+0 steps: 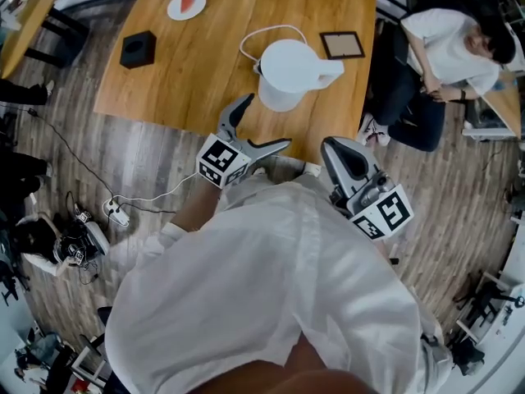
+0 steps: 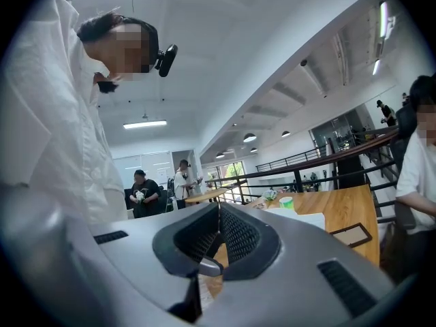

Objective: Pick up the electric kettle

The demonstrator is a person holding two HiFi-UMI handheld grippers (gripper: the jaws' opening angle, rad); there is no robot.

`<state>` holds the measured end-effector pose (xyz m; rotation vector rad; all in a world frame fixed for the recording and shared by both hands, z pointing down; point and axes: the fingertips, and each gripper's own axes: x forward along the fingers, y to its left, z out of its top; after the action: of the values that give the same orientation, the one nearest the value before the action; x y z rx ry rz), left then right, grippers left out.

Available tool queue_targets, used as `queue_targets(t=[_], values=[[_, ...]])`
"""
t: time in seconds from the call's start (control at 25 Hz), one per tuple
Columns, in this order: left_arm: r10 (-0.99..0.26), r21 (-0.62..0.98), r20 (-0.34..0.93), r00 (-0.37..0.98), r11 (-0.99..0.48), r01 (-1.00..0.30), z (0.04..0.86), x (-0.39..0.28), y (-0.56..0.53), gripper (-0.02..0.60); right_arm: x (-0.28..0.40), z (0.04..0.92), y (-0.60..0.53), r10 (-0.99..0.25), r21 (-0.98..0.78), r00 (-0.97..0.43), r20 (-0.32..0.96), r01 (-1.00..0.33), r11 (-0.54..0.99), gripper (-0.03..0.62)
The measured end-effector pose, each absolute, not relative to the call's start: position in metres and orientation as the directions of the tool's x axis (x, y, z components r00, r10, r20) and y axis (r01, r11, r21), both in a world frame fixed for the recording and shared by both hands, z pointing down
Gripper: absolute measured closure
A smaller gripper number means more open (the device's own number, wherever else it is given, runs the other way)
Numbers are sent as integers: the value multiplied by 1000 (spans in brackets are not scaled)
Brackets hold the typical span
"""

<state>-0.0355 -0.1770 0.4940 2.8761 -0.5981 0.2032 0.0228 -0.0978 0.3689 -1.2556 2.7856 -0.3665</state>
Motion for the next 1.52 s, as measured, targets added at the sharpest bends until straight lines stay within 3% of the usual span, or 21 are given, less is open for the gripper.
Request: queue_targets(t=[0.16, 0.56, 0.84, 1.2, 1.52], values=[[-420, 147, 213, 882, -879, -454, 525, -36, -199, 2, 28, 373, -101, -756, -245, -652, 55, -743, 623, 579], [-500, 63, 261, 825, -844, -532, 588, -18, -257, 0, 45, 384, -105, -767, -264, -634, 96, -759, 595, 579], [-473, 34, 348, 809, -856, -515, 628, -5, -275, 0, 58, 390, -108, -774, -282, -622, 121, -769, 574, 579], [-437, 5, 352, 828, -883, -469, 635, 8, -279, -2, 74, 399, -116, -780, -283, -605, 164, -786, 550, 579], [-431, 11, 363, 826, -885, -466, 636, 8, -279, 0, 83, 416, -135, -698, -224, -667, 261, -745, 628, 579]])
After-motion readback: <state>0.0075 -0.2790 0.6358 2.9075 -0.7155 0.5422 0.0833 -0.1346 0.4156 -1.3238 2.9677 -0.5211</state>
